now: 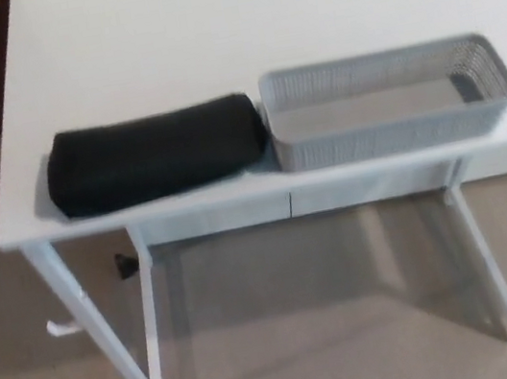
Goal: The robot walk towards a table in front and pick up a black pencil case on the left hand side and put the pencil case into a small container on the right hand side
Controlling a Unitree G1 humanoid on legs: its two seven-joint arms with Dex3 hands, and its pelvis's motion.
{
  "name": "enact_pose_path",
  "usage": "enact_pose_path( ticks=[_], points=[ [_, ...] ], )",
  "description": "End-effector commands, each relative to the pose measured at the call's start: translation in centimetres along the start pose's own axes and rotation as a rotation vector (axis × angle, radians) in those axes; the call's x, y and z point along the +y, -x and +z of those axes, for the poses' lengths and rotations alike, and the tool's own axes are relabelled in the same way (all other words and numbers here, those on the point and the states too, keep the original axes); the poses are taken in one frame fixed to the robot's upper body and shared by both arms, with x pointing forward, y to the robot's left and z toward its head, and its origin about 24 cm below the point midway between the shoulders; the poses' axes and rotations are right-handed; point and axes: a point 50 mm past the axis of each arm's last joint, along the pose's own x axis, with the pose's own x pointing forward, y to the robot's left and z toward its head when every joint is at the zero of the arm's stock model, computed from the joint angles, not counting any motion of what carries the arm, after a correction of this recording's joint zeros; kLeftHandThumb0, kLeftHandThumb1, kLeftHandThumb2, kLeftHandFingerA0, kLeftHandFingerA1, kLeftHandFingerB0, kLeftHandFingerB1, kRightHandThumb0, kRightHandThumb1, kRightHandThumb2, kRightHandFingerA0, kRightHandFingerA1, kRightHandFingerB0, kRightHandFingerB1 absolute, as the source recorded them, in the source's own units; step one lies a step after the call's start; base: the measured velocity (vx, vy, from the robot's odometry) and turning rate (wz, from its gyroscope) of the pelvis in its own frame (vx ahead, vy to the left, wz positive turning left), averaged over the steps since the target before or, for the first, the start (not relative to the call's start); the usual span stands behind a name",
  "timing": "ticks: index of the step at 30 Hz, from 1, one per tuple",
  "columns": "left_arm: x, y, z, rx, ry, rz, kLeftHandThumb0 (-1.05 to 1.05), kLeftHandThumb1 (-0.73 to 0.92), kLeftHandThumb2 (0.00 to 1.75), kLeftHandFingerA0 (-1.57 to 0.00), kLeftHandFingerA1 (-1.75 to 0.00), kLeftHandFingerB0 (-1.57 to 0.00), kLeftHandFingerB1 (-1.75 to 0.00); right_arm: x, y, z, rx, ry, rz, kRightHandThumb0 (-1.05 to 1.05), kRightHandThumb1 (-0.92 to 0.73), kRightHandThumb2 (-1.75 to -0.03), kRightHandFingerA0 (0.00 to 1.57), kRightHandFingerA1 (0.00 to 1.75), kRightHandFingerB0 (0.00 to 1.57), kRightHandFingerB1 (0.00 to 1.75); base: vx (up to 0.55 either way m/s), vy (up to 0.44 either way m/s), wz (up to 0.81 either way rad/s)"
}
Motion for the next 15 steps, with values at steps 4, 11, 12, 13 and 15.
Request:
enact_pose_path(
  ticks=[4,11,12,13,15],
  points=[
    [0.28,0.20,-0.33,0.021,0.024,0.016,-0.64,0.69,0.60,-0.20,-0.39,-0.20,-0.33,-0.26,0.03,0.07,0.004,-0.004,-0.007,-0.49,-0.61,-0.97,0.34,0.58,0.20,0.49,0.31,-0.032,0.16],
    [0.52,0.25,-0.12,0.022,-0.017,0.014,-0.64,0.69,0.60,-0.23,-0.38,-0.20,-0.31,-0.11,-0.16,0.11,0.000,-0.008,-0.010,-0.48,-0.61,-0.98,0.36,0.59,0.21,0.49,0.34,-0.116,0.25],
    [0.65,0.12,0.14,0.017,-0.012,0.017,-0.64,0.69,0.60,-0.23,-0.38,-0.20,-0.31,-0.03,-0.37,0.34,-0.008,-0.008,-0.010,-0.48,-0.61,-0.98,0.36,0.59,0.21,0.49,0.18,-0.109,-0.02],
    [0.60,0.13,0.12,0.016,0.002,0.017,-0.62,0.69,0.60,-0.24,-0.38,-0.21,-0.32,-0.05,-0.42,0.32,-0.005,-0.006,-0.013,-0.47,-0.61,-0.97,0.36,0.59,0.22,0.50,0.12,-0.062,-0.13],
    [0.59,0.26,0.06,0.018,0.007,0.015,-0.60,0.69,0.61,-0.24,-0.37,-0.20,-0.31,-0.07,-0.48,0.31,-0.002,-0.006,-0.010,-0.49,-0.62,-0.97,0.35,0.58,0.22,0.50,0.11,-0.052,-0.09]
  ],
)
